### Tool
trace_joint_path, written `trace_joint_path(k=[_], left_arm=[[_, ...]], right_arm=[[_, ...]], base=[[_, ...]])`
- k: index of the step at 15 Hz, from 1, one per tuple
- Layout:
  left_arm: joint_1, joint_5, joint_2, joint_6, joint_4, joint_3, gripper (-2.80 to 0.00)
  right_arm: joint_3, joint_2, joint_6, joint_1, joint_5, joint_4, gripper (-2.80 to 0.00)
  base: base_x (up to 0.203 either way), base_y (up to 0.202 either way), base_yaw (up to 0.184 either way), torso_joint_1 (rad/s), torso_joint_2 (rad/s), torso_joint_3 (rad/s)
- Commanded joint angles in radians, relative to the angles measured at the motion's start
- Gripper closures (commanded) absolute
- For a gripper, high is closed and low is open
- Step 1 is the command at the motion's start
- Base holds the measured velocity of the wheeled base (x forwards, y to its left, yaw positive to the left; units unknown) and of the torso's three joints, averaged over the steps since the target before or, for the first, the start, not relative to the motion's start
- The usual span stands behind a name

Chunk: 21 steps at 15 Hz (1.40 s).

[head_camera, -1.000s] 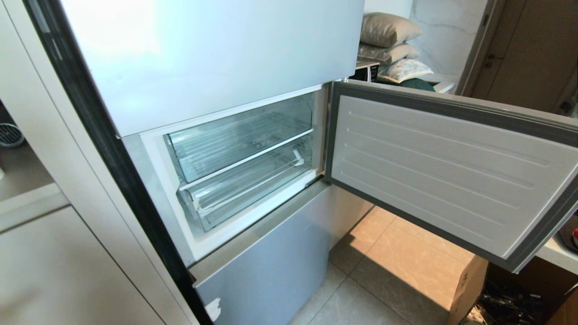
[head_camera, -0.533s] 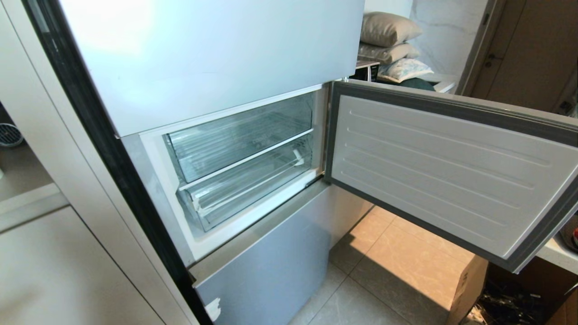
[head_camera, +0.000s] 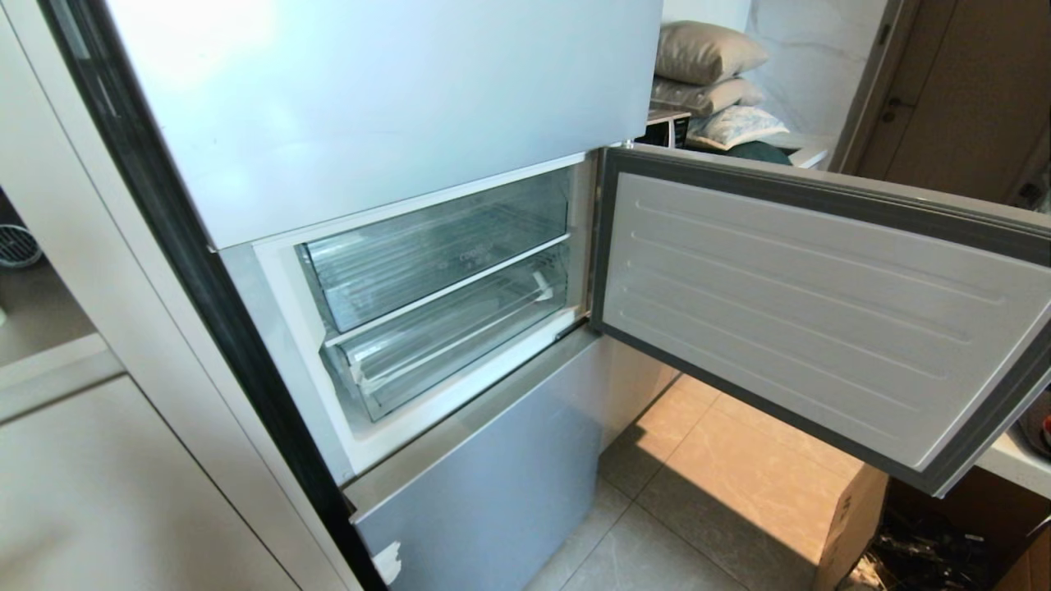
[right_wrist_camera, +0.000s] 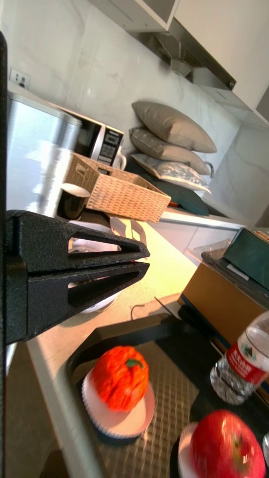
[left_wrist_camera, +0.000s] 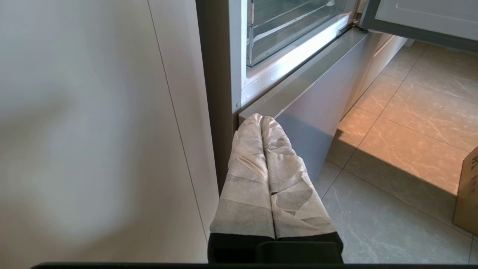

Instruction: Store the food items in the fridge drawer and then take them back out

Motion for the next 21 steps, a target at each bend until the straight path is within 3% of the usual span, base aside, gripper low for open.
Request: trace_joint_path(k=[1,4,7,9,12,17,21], left_arm=[[0.0,0.0,0.0,0.0,0.0,0.0,0.0],[0.0,0.0,0.0,0.0,0.0,0.0,0.0],[0.0,0.0,0.0,0.0,0.0,0.0,0.0],[0.0,0.0,0.0,0.0,0.0,0.0,0.0],[0.0,0.0,0.0,0.0,0.0,0.0,0.0],[0.0,0.0,0.0,0.0,0.0,0.0,0.0],[0.0,0.0,0.0,0.0,0.0,0.0,0.0]], right_arm=[[-0.089,0.149,0.016,0.034,0.005,-0.007,0.0],[-0.234,0.267,0.037,0.14,0.035,-0.004,0.0],[-0.313,0.316,0.128,0.207,0.235,0.003,0.0],[-0.318,0.317,0.141,0.247,0.321,0.004,0.0],[-0.313,0.318,0.159,0.299,0.332,0.012,0.0],[-0.184,0.16,0.185,0.306,0.483,0.063,0.0],[0.008,-0.199,0.193,0.307,0.572,0.064,0.0]], base=[[0.0,0.0,0.0,0.0,0.0,0.0],[0.0,0.0,0.0,0.0,0.0,0.0],[0.0,0.0,0.0,0.0,0.0,0.0],[0.0,0.0,0.0,0.0,0.0,0.0],[0.0,0.0,0.0,0.0,0.0,0.0],[0.0,0.0,0.0,0.0,0.0,0.0],[0.0,0.0,0.0,0.0,0.0,0.0]])
